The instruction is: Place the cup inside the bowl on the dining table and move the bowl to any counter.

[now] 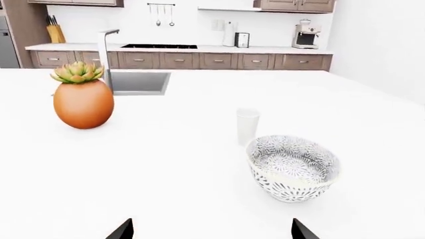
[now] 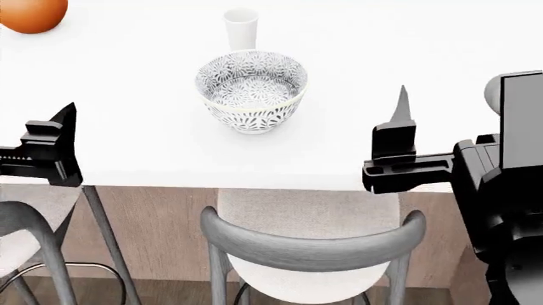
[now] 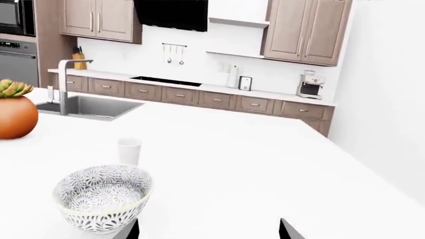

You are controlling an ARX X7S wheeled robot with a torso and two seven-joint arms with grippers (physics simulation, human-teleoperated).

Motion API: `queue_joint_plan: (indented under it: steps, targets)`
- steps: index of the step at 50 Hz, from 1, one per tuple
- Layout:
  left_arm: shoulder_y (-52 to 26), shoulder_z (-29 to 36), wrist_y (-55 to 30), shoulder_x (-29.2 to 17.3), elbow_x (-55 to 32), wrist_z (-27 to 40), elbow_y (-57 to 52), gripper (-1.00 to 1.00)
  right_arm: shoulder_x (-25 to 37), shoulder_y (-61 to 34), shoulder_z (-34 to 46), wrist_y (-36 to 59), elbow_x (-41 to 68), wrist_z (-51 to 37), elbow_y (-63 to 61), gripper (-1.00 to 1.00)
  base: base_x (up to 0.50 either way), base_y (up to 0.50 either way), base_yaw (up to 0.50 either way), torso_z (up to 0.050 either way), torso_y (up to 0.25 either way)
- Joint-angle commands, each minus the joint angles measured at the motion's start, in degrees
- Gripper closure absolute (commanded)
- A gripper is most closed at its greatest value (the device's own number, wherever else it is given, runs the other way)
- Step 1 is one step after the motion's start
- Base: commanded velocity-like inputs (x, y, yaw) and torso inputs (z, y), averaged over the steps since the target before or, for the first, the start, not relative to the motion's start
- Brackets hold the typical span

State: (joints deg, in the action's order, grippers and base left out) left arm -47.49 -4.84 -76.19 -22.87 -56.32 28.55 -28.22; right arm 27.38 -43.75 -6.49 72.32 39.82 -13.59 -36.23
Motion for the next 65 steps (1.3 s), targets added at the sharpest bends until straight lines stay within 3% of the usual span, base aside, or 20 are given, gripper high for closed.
queue_joint_plan:
  steps: [1, 21, 65]
  targets:
    - [-5.5, -1.7, -6.1, 0.1, -5.1, 2.3, 1.9, -1.0, 2.1, -2.8, -3.2, 5.1, 3.4, 0.1, -1.2, -1.0, 0.22, 0.09, 0.0, 0.0, 0.0]
    - [-1.3, -2.2, -2.6, -1.2, -4.9, 1.4, 2.7, -1.0, 1.1, -0.6, -4.0, 4.4, 4.4, -0.6, -1.4, -1.0, 0.41, 0.21, 0.0, 0.0, 0.0]
    - [4.9, 1.7, 4.6, -3.0, -0.6, -1.2, 4.2, -1.0, 0.9, 2.2, -1.3, -0.5, 3.6, 0.2, 1.1, -1.0, 0.46, 0.0, 0.0, 0.0, 0.001]
